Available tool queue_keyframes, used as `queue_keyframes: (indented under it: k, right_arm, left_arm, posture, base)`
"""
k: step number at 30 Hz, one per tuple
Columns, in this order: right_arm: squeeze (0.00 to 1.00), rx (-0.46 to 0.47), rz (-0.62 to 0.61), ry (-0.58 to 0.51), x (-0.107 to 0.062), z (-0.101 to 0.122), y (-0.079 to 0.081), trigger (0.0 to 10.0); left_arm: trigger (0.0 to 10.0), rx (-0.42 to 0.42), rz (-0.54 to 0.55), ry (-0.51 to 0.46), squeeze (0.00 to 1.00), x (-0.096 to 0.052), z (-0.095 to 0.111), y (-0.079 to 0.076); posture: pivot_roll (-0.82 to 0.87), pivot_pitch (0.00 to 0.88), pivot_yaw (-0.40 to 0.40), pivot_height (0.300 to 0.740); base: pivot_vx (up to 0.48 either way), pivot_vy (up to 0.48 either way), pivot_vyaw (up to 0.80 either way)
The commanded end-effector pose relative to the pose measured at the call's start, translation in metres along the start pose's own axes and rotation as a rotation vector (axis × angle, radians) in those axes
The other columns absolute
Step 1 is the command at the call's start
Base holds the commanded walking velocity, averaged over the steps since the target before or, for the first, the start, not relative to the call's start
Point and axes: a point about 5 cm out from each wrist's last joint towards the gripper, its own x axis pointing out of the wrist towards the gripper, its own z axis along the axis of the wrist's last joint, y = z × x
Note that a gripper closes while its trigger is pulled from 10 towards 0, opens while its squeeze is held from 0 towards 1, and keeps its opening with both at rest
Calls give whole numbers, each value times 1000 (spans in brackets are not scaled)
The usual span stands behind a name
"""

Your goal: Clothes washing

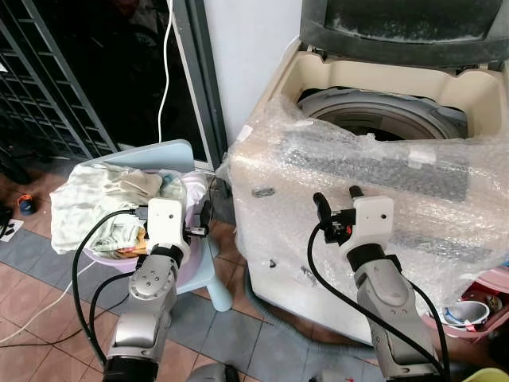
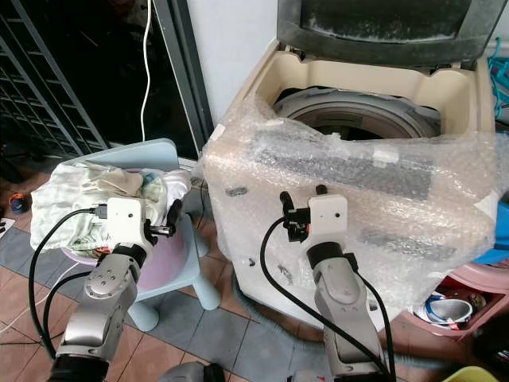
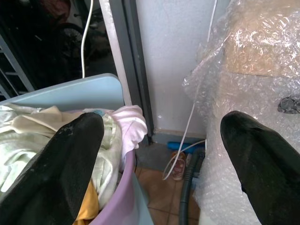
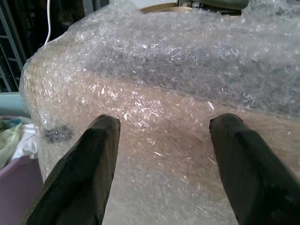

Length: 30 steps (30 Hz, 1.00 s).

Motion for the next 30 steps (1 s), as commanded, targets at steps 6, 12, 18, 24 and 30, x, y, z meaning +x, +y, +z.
queue_keyframes:
  k: [6, 12, 18, 24, 30]
  right_arm:
    - [0, 73, 35, 44, -2, -4, 0, 10000]
    - [0, 47, 40, 33, -2, -2, -3, 10000]
    - [0, 8, 55, -1, -1, 2, -2, 10000]
    - [0, 2, 65, 1, 0, 0, -1, 10000]
    - [0, -1, 61, 3, 2, -1, -2, 10000]
  left_arm:
    - [10000, 12, 13, 10, 0, -3, 0, 5]
    - [10000, 5, 15, 5, 0, -4, 1, 5]
    - [10000, -2, 24, 16, 0, -5, 0, 6]
    - [10000, -4, 20, 23, 0, -4, -1, 6]
    - [10000, -8, 23, 27, 0, -4, 0, 6]
  posture:
    - [-50, 53, 110, 740]
    - [-48, 53, 103, 740]
    - [-46, 52, 100, 740]
    - [-49, 48, 94, 740]
    - [-45, 57, 89, 740]
  base:
    - [-242, 0, 0]
    - [-81, 0, 0]
    - [0, 0, 431]
    - [0, 371, 747]
    - [0, 480, 75]
